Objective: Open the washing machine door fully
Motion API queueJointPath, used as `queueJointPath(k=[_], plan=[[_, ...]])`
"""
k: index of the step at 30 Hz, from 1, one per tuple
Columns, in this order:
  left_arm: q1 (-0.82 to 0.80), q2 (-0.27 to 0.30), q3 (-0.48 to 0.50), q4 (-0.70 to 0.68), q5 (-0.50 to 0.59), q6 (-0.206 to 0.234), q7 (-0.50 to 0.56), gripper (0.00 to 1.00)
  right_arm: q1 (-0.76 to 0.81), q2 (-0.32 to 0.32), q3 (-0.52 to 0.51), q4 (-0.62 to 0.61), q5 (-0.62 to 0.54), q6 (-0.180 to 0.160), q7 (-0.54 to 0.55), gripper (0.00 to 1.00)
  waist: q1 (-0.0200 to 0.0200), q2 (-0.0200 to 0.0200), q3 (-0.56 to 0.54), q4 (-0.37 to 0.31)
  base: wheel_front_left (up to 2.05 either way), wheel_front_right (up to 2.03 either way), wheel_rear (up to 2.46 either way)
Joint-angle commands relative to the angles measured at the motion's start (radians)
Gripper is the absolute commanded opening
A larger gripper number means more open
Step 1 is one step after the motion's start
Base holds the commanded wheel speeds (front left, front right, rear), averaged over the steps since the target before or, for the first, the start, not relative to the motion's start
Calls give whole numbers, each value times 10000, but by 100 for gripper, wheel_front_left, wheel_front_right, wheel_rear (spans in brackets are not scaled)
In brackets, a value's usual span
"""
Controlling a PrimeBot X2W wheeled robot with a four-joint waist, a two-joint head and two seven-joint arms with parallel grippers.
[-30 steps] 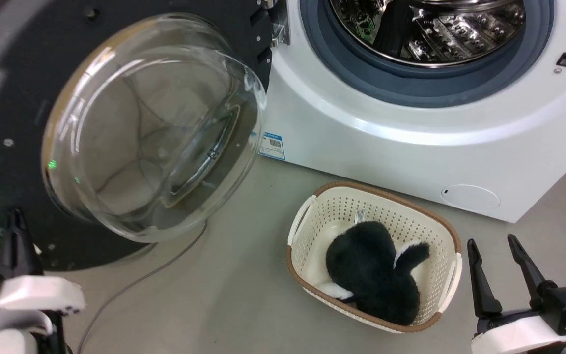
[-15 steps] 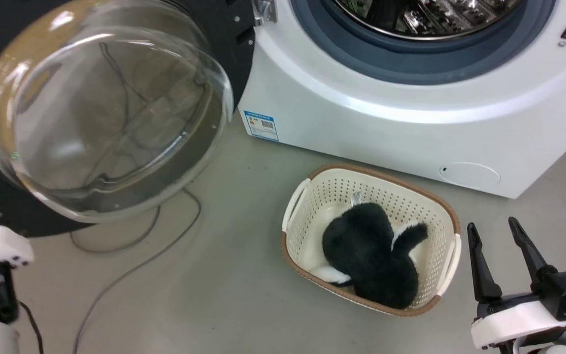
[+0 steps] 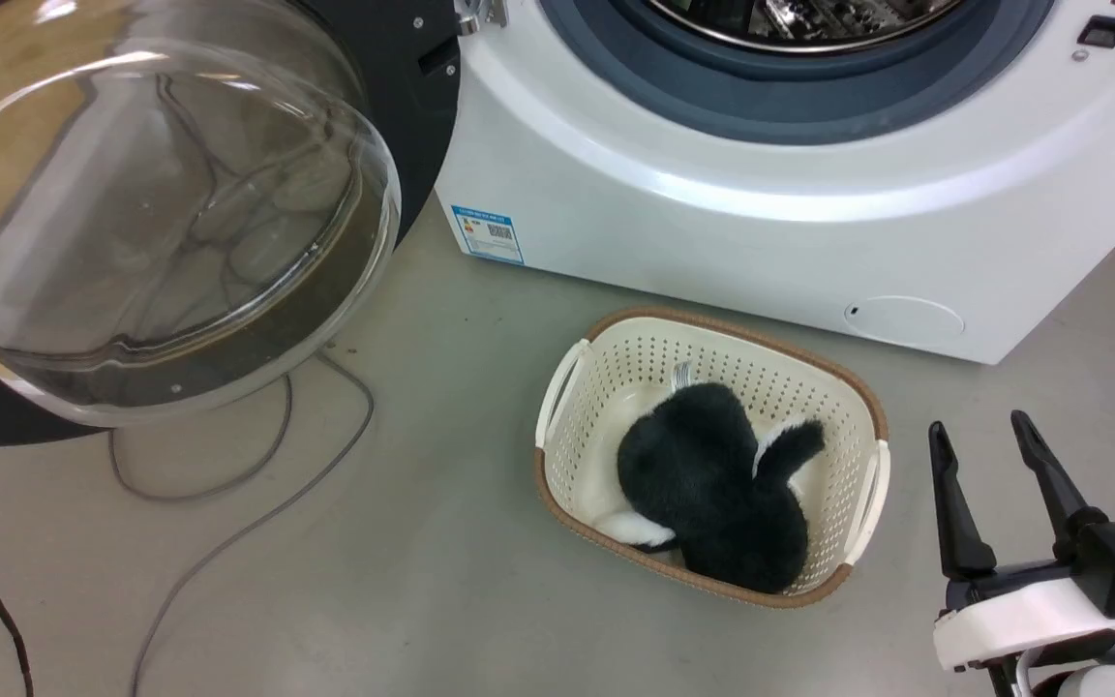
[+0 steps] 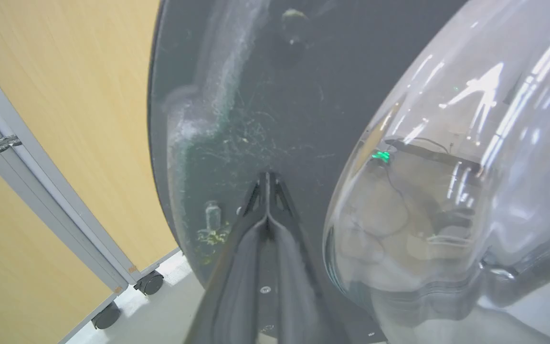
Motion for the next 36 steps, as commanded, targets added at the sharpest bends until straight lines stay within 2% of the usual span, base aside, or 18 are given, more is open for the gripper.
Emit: queueJointPath(k=[1, 11, 19, 28, 32, 36], plan=[[-119, 73, 12, -37, 116, -71, -44, 0, -129, 30, -33, -70, -34, 6, -44, 100, -1, -1, -107, 0, 0, 0, 0], [801, -691, 114, -1633, 732, -34, -44, 0, 78, 30, 43, -210, 289, 6, -44, 100, -1, -1, -892, 3, 0, 0, 0], [1924, -1113, 158, -3273, 1276, -344, -44, 0, 377, 30, -74, -433, 509, 6, -44, 100, -1, -1, -1685, -101, 0, 0, 0], [3487, -2213, -568, -5295, 1932, -586, -44, 0, 850, 30, -64, -558, 811, 6, -44, 100, -1, -1, -2577, -350, 0, 0, 0], [4174, -2766, -991, -6041, 2155, -539, -44, 0, 995, 30, -19, -600, 886, 6, -44, 100, -1, -1, -2821, -640, 0, 0, 0], [4687, -3053, -1342, -6543, 2250, -597, -44, 0, 1102, 30, -73, -656, 897, 6, -44, 100, -1, -1, -2976, -971, 0, 0, 0]])
